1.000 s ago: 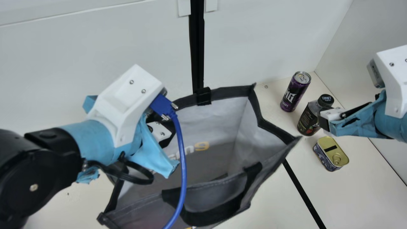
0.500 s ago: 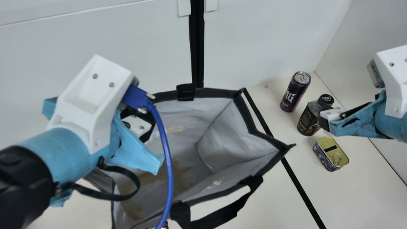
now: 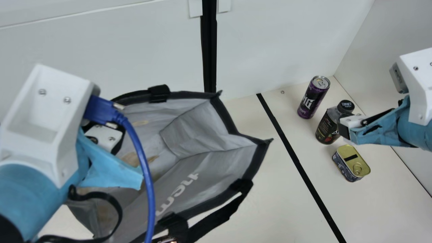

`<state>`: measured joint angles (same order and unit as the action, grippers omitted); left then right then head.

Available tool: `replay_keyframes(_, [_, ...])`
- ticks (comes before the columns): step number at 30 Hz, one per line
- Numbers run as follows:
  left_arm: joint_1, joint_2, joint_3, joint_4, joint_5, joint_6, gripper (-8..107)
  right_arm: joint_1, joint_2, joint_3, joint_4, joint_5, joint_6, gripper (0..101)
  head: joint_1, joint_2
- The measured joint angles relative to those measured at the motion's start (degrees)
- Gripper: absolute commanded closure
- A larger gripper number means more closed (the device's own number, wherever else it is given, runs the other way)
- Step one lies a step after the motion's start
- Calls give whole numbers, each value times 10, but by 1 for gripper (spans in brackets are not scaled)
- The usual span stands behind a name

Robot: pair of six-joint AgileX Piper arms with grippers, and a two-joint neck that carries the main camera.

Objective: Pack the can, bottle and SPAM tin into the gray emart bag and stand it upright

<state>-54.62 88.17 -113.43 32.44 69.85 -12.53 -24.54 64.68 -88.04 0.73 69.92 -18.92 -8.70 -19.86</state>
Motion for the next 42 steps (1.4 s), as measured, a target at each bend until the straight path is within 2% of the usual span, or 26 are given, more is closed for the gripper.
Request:
replay_keyframes(13, [-11,-51,139,169,0,-116,107,0,0,0,0,0,0,6,0,0])
replay_keyframes(22, [-21,-63,212,248,0,-188,107,0,0,0,0,0,0,6,0,0])
replay_keyframes(32, [-58,-56,268,260,0,-253,107,0,0,0,0,-1,0,6,0,-1])
replay_keyframes(42, [-99,-32,275,232,0,-289,107,0,0,0,0,-1,0,6,0,0])
